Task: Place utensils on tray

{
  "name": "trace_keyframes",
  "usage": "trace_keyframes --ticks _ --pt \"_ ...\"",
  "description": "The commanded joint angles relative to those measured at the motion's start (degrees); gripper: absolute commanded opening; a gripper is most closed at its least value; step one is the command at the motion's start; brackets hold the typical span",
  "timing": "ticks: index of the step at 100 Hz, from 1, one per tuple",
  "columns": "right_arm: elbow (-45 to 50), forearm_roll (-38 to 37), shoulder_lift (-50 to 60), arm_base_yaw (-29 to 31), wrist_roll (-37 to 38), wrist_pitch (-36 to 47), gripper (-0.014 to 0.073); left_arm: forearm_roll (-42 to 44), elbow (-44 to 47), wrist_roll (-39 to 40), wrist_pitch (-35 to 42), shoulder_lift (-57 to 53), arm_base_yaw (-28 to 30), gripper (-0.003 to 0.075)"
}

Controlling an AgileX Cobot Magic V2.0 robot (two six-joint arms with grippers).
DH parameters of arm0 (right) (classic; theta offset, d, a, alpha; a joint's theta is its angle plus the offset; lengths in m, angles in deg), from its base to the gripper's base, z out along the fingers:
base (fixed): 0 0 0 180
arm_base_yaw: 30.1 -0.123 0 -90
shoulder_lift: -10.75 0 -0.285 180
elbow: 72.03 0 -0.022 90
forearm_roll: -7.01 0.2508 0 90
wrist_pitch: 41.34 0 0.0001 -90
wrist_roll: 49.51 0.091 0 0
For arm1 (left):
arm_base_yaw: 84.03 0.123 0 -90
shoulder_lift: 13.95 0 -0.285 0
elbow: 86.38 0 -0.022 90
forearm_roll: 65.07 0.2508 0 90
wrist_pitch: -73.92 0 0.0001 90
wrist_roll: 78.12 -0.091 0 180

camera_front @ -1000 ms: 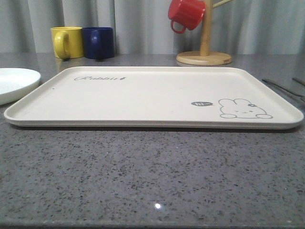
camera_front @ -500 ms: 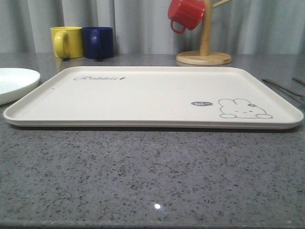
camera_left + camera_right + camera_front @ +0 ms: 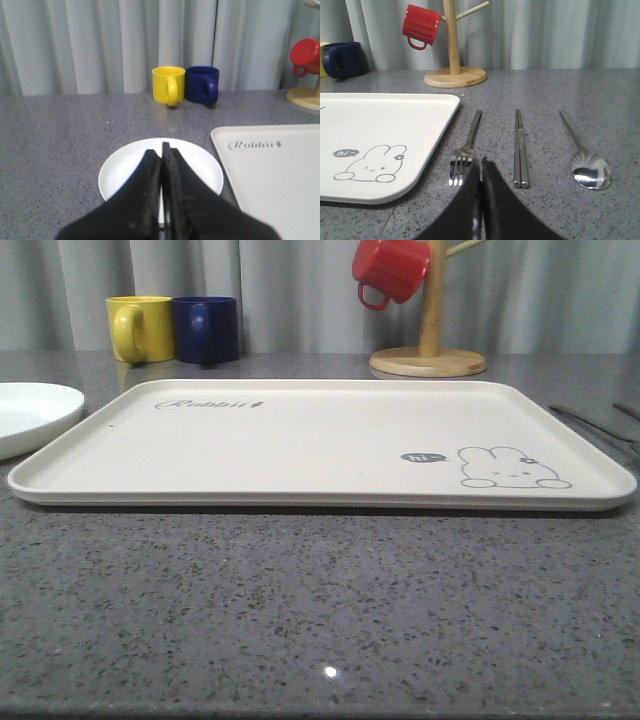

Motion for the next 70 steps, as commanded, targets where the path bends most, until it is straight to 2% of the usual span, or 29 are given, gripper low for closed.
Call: trace_keyframes --ticks 1,10,24,61,70 --pt "-1.02 -0.48 1.30 0.26 -0.47 4.35 -0.0068 0.19 -8.25 0.38 -4.61 7.16 0.11 -0.0017" --pt "-1.02 -0.48 1.30 0.26 -0.47 4.35 -0.0068 0.56 -14.43 0.38 -10.37 13.28 0.11 -0.0017" --pt "-1.02 -0.48 1.30 0.26 -0.47 4.35 -0.0068 1.76 -19.72 0.38 -13.84 20.56 0.11 -0.0017" --pt "-1.02 -0.48 1.30 0.26 -0.47 4.35 -0.0068 1.76 -20.64 0.38 -16.76 28.39 0.11 -0.0017" --pt "-1.02 -0.48 1.30 0.26 -0.47 4.35 -0.0068 1.76 -20.64 0.38 -19.09 29.00 0.11 0.0009"
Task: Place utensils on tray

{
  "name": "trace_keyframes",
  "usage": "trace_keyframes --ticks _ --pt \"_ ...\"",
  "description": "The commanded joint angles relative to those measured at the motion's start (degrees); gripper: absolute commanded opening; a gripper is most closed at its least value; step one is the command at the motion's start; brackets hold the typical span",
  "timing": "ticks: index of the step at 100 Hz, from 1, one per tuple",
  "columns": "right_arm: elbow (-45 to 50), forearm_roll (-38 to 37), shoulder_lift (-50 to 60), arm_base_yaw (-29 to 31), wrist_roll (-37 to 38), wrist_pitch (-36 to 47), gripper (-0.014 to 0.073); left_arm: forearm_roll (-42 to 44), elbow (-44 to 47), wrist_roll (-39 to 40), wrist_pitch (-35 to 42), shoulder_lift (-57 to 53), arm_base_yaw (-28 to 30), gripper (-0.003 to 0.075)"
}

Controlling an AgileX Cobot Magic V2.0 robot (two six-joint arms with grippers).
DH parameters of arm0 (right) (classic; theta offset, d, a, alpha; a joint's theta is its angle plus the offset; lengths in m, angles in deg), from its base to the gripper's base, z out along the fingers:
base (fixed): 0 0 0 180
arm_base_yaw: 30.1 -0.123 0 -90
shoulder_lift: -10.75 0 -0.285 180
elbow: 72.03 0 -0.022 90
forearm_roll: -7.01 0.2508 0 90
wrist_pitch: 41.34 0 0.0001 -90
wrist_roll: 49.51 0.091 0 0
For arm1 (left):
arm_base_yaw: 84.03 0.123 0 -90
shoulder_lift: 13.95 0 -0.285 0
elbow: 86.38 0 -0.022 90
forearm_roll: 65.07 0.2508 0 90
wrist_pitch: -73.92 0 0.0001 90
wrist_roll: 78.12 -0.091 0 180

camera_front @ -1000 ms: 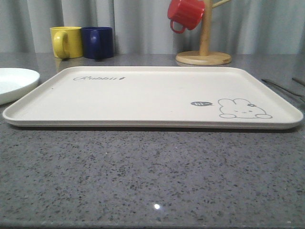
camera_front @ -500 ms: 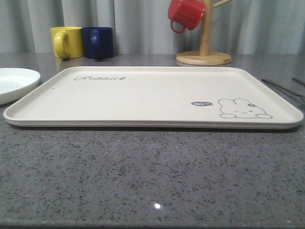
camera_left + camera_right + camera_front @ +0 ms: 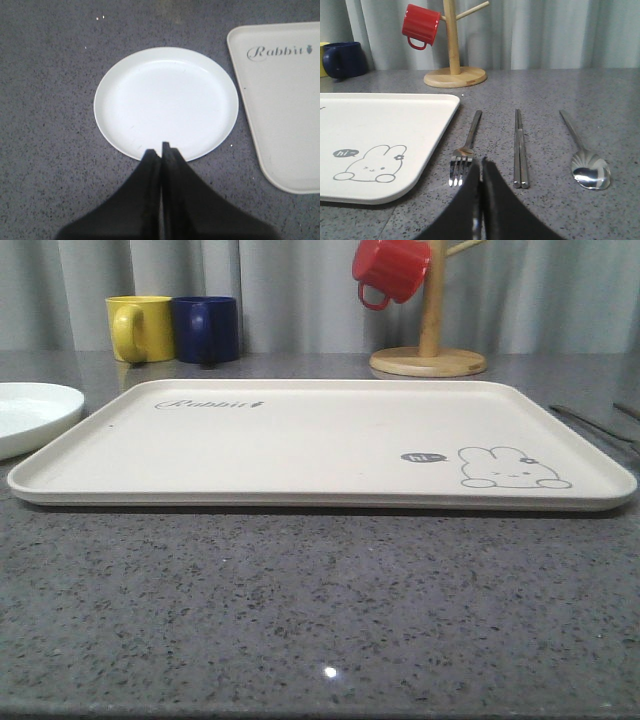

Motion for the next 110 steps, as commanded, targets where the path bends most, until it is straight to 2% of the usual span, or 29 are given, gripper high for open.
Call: trace_keyframes --ticks 1,11,28,35,59,110 --pt "-1.02 -0.48 1.30 0.26 -0.47 4.35 -0.0068 0.12 -1.92 0.38 0.99 0.53 0.11 0.0015" --pt "-1.02 -0.48 1.30 0.26 -0.47 4.35 -0.0068 0.12 -1.92 0.38 -0.22 0.53 0.11 0.0141" --pt "-1.02 -0.48 1.30 0.26 -0.47 4.35 -0.0068 0.27 -1.92 0.38 -0.32 0.41 0.11 0.0490" --pt "-1.02 -0.48 1.30 0.26 -0.47 4.35 -0.0068 0.27 -1.92 0.38 -0.32 0.41 0.11 0.0558" --pt "-1.02 -0.48 1.30 0.26 -0.47 4.35 -0.0068 0.27 -3.27 0.77 1.08 3.14 0.21 0.0556" --pt "-1.02 -0.48 1.30 0.26 -0.47 4.35 -0.0068 -2.68 -22.59 0.28 -2.65 32.96 11.65 0.0556"
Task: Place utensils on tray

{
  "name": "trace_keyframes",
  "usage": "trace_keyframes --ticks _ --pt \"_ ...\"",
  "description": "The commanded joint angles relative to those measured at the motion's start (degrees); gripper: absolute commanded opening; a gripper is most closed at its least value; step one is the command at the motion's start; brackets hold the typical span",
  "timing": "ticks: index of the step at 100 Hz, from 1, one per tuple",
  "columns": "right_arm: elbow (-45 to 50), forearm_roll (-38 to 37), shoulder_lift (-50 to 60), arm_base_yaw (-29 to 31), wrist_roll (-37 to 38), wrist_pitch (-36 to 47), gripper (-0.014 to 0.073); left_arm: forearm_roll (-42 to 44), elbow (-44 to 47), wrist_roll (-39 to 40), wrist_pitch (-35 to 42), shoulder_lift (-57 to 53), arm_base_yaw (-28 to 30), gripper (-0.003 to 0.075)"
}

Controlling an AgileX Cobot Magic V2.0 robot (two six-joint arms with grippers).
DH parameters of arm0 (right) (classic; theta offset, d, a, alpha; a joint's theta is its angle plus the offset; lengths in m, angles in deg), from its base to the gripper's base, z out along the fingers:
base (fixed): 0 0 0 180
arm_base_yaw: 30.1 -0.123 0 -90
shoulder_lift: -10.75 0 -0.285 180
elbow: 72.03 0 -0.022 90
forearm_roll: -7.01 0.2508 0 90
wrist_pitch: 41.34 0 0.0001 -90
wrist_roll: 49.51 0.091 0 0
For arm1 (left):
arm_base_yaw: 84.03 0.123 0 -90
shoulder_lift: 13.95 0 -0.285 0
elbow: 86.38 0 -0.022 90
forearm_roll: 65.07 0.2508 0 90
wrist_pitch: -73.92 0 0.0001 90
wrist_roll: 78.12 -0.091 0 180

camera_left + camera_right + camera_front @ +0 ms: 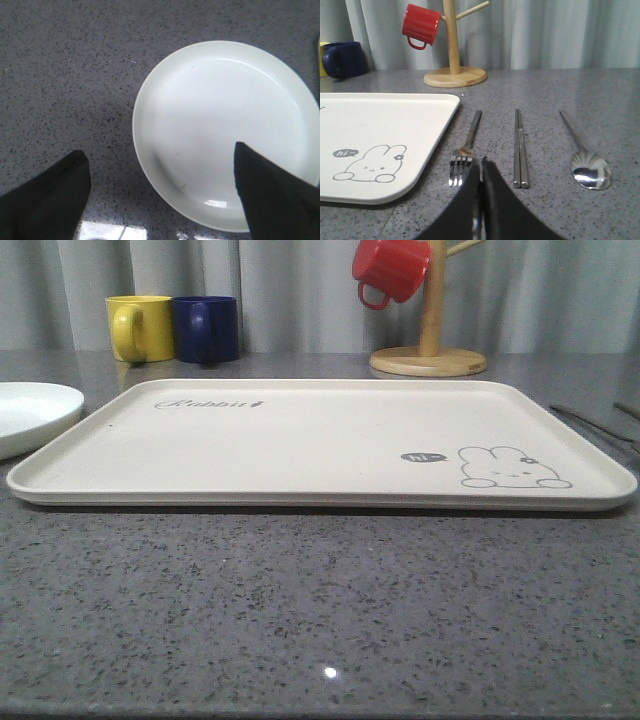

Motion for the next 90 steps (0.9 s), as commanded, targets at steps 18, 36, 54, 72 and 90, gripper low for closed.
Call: trace_keyframes --ticks 18,36,54,72,90 --pt "-1.02 -0.48 1.30 0.26 -0.47 4.35 -0.0068 -1.63 -6.67 -1.59 0.60 12.29 2.56 0.0556" --pt "-1.02 -0.48 1.30 0.26 -0.47 4.35 -0.0068 -1.63 -7.06 -1.85 0.95 17.45 2.56 0.0556" --pt "-1.02 -0.48 1.30 0.26 -0.47 4.35 -0.0068 -1.63 -7.06 -1.85 0.83 20.14 2.56 0.0555" --pt "-1.02 -0.48 1.30 0.26 -0.47 4.35 -0.0068 -1.63 -7.06 -1.98 0.02 21.04 2.56 0.0446" --pt "-1.02 -0.48 1.30 0.26 -0.47 4.35 -0.0068 -1.63 -7.06 -3.04 -0.24 21.04 2.56 0.0077"
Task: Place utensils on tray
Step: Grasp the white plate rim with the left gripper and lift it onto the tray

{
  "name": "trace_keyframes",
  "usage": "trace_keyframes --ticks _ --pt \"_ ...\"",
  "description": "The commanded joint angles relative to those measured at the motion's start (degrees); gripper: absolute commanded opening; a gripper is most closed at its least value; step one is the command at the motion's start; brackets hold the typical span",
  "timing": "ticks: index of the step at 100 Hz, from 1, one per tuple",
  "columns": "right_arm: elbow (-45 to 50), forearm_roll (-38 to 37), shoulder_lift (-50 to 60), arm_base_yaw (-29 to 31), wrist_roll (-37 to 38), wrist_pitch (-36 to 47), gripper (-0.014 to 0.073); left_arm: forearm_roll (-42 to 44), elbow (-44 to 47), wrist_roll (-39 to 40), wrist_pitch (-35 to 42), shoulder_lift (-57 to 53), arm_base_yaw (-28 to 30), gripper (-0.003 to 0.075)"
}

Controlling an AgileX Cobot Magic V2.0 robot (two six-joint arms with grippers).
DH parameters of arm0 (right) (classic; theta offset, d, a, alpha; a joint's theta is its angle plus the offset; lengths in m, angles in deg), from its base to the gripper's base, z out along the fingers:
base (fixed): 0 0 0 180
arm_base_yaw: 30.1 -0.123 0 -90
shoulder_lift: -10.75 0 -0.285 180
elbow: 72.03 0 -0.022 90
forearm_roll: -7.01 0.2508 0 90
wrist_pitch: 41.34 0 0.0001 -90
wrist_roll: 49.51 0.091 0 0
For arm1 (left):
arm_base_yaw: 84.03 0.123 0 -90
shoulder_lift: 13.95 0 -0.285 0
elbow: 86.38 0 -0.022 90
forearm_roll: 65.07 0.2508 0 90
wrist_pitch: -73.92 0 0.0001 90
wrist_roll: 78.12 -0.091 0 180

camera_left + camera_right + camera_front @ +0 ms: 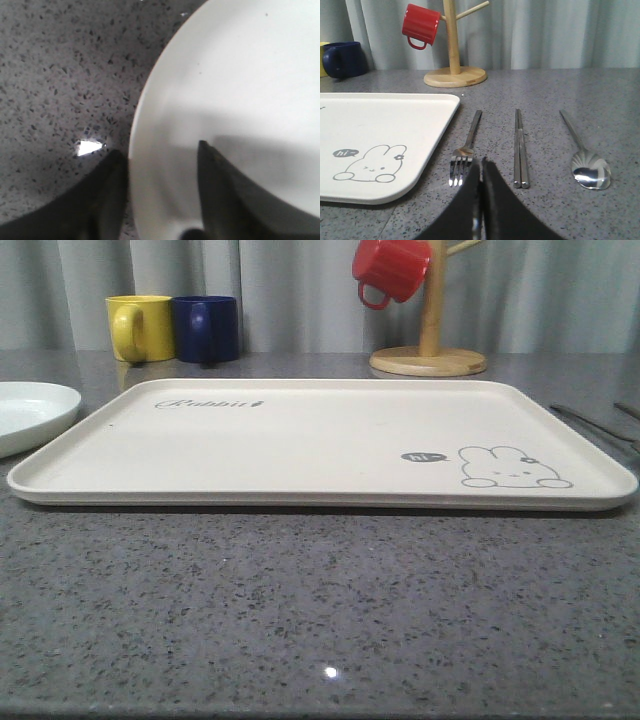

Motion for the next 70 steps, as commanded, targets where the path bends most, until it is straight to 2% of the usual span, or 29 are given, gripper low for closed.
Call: trace_keyframes --ticks 1,5,35,70 --pt "-1.02 -0.48 1.30 0.26 -0.47 4.35 -0.0068 0.00 -1.65 -0.52 0.87 -2.02 0.06 0.0046" --pt "-1.02 -0.48 1.30 0.26 -0.47 4.35 -0.0068 0.39 -1.65 -0.70 0.87 -2.02 0.06 -0.0018" --pt "-1.02 -0.48 1.30 0.26 -0.47 4.35 -0.0068 0.00 -1.77 -1.81 0.01 -6.05 0.24 -0.0017" --pt "-1.02 -0.48 1.30 0.26 -0.47 4.35 -0.0068 -11.44 -6.36 -8.58 -3.50 -16.91 3.99 -0.0017"
